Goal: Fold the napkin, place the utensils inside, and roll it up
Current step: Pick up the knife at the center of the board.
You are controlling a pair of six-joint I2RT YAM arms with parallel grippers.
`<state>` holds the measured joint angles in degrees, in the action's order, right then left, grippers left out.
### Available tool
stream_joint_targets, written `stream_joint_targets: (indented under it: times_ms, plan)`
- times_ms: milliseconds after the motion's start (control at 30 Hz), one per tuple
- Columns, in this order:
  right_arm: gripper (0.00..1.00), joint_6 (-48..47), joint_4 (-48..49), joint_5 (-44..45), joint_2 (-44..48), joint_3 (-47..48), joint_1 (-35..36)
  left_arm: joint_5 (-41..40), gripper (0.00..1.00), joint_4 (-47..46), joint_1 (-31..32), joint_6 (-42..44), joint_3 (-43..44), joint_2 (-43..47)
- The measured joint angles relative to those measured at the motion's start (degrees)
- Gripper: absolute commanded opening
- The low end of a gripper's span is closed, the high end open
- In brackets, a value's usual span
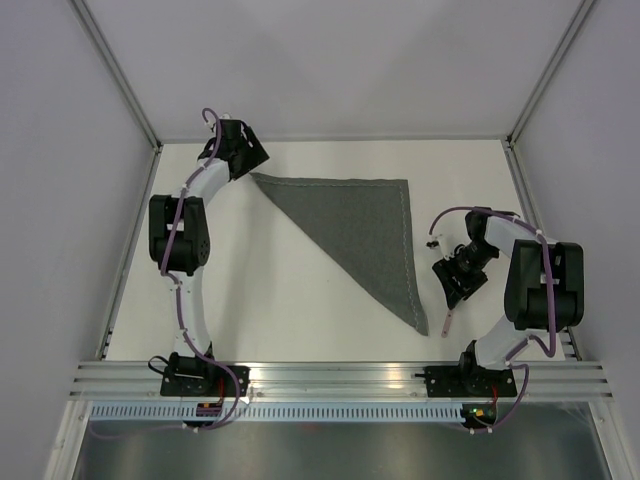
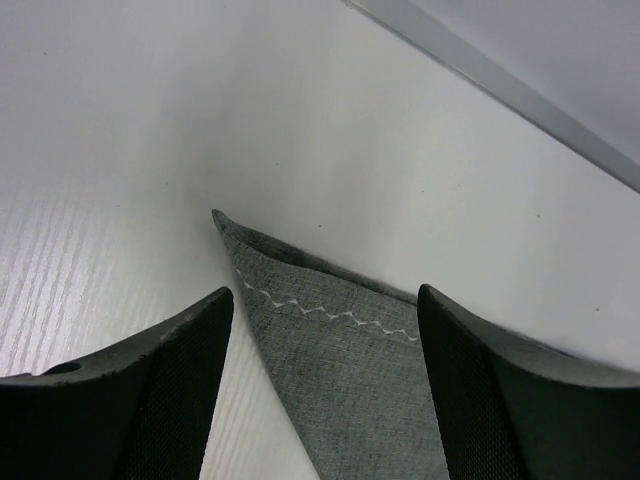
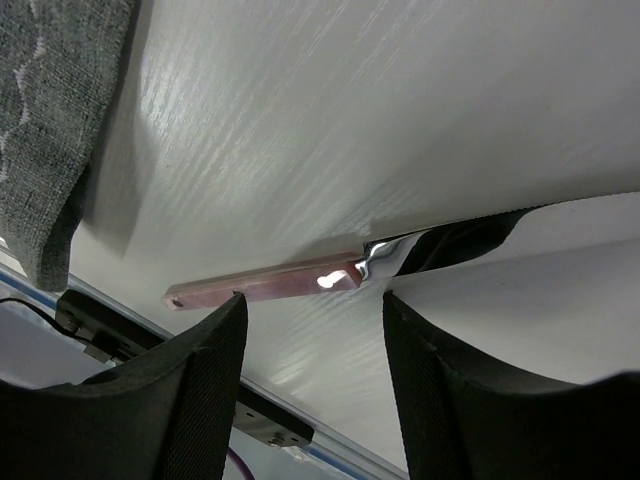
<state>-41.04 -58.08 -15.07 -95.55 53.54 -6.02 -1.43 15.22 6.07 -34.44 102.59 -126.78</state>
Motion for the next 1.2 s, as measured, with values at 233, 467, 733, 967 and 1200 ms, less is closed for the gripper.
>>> stream_joint_targets:
  times_ms: [233,467,733,967,1200]
  plan:
    - [0.6,3.72,0.74,1.6,-0.76,0.37,0.74,0.61,0.79,-0.59,0.0,0.02,0.0,2.97]
    - [0.55,6.93,1.46,5.07,-1.09,0.42,3.65,1.68,0.79,-0.63,0.0,0.37,-0.02,4.83]
    - [0.52,9.64,1.64,7.85,-2.38,1.2,5.18,2.12,0.79,-1.55,0.0,0.98,-0.94,6.08]
    - [0.53,11.61,0.7,8.92,-4.09,2.67,7.96,3.61,0.79,-2.01,0.0,1.03,-2.75,6.75]
    - [0.52,13.31,-0.57,10.21,-6.27,4.37,9.46,4.5,0.79,-2.14,0.0,1.05,-3.5,9.25]
